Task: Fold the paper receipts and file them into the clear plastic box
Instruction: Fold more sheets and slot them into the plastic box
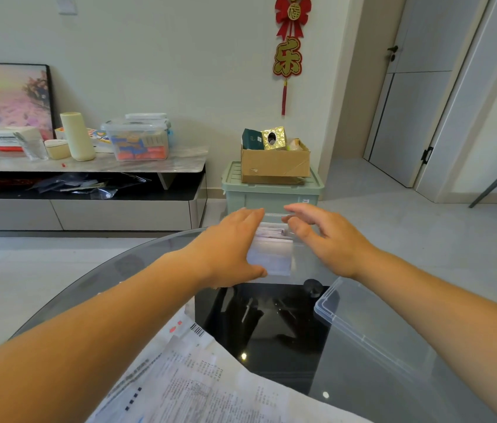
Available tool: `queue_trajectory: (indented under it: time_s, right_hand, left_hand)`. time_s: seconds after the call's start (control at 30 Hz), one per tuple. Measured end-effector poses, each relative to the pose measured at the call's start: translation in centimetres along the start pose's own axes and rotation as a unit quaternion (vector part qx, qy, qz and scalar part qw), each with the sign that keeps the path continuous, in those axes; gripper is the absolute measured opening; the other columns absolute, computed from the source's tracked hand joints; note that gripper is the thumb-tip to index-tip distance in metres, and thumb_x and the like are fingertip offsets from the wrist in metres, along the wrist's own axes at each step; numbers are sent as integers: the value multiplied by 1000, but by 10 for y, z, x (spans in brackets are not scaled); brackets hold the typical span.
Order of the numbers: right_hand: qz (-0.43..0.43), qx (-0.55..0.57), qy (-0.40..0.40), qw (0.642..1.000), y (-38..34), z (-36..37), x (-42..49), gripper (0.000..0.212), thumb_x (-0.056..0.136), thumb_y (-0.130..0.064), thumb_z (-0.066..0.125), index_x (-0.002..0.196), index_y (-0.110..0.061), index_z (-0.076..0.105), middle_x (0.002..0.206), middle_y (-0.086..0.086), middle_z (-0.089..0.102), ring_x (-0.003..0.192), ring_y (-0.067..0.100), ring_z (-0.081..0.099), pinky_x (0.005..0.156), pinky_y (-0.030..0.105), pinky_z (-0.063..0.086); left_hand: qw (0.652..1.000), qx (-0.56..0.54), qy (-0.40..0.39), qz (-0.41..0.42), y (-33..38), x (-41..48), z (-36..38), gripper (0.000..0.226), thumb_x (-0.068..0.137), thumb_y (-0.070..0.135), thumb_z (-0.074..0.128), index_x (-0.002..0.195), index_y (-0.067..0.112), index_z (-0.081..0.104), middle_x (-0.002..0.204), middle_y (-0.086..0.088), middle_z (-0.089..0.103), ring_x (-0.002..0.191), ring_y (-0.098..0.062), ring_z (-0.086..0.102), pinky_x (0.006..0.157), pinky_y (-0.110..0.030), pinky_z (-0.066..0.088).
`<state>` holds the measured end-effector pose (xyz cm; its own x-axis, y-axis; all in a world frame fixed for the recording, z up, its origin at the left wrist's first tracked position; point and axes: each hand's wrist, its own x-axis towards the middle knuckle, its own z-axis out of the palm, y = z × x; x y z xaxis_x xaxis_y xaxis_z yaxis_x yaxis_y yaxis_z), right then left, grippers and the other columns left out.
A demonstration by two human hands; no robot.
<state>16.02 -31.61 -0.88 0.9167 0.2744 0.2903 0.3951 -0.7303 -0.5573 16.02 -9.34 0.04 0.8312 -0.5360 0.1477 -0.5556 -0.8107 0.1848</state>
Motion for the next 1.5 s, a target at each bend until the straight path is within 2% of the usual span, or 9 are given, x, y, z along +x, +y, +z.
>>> queue_trajectory:
  time_s: [0.1, 0.2, 0.37, 0.57, 0.73, 0.93, 1.1, 1.37, 1.5]
  right_hand:
    - [3, 14, 46, 999, -22, -7, -27, 38, 100, -54, 42, 126, -32, 58, 118, -15, 66, 106, -6, 55, 84, 15, 41]
    - [17, 36, 2, 999, -52, -8, -77, 18, 98, -40, 50, 105, -34, 66, 96, -21, 65, 97, -4, 57, 76, 16, 47]
    - [4, -18, -140, 990, -92, 7, -168, 22, 94, -51, 54, 102, -36, 69, 104, -26, 62, 107, -3, 53, 92, 22, 46]
    - [-31, -61, -218, 974, -128, 15, -233, 41, 87, -63, 60, 118, -36, 63, 127, -30, 51, 126, -7, 35, 109, 20, 32]
    - [-3, -90, -276, 957, -151, 18, -260, 58, 78, -65, 70, 129, -40, 54, 145, -28, 35, 135, -3, 23, 115, 23, 24]
    - [47, -92, -239, 966, -147, 34, -272, 76, 76, -67, 71, 141, -42, 41, 155, -24, 23, 142, 3, 15, 120, 35, 19]
    - [51, -82, -187, 978, -142, 44, -273, 64, 78, -67, 69, 133, -43, 47, 142, -28, 36, 132, 2, 26, 115, 34, 22]
    - [36, -87, -168, 981, -139, 50, -269, 50, 81, -66, 65, 123, -41, 52, 133, -29, 41, 126, -1, 30, 112, 29, 27]
    - [35, -40, -153, 987, -136, 45, -268, 42, 78, -66, 66, 111, -44, 53, 127, -33, 45, 124, -5, 35, 109, 28, 36]
  left_hand:
    - [999, -19, 36, -18, -2, -35, -7, 77, 86, 51, 70, 149, 27, 33, 151, 7, 39, 135, -14, 38, 112, -33, 37]
    - [999, -2, 25, -20, 9, -83, -6, 45, 90, 53, 63, 128, 33, 49, 129, 12, 47, 118, -10, 46, 100, -27, 44]
    - [999, -7, -26, -31, 43, -165, 2, 25, 93, 58, 54, 111, 42, 50, 113, 21, 47, 101, -5, 47, 90, -17, 42]
    - [992, -30, -123, -28, 73, -233, 6, 32, 90, 64, 55, 113, 42, 53, 111, 22, 49, 101, -5, 48, 91, -19, 44]
    - [984, -25, -171, -42, 85, -267, 15, 67, 73, 79, 63, 130, 51, 43, 128, 22, 37, 114, -5, 37, 106, -28, 39]
    - [985, -84, -128, -81, 85, -273, 25, 73, 74, 73, 68, 137, 46, 44, 142, 19, 33, 125, -8, 32, 112, -34, 33]
    - [989, -92, -83, -86, 85, -270, 28, 59, 78, 68, 68, 130, 45, 54, 132, 20, 43, 118, -6, 39, 108, -31, 38]
    - [989, -114, -90, -7, 81, -266, 24, 27, 88, 52, 68, 109, 37, 71, 119, 24, 54, 109, -1, 48, 90, -11, 39]
    - [985, -157, -67, -8, 82, -266, 23, 14, 90, 44, 68, 98, 33, 73, 107, 21, 63, 100, 1, 55, 85, -11, 44]
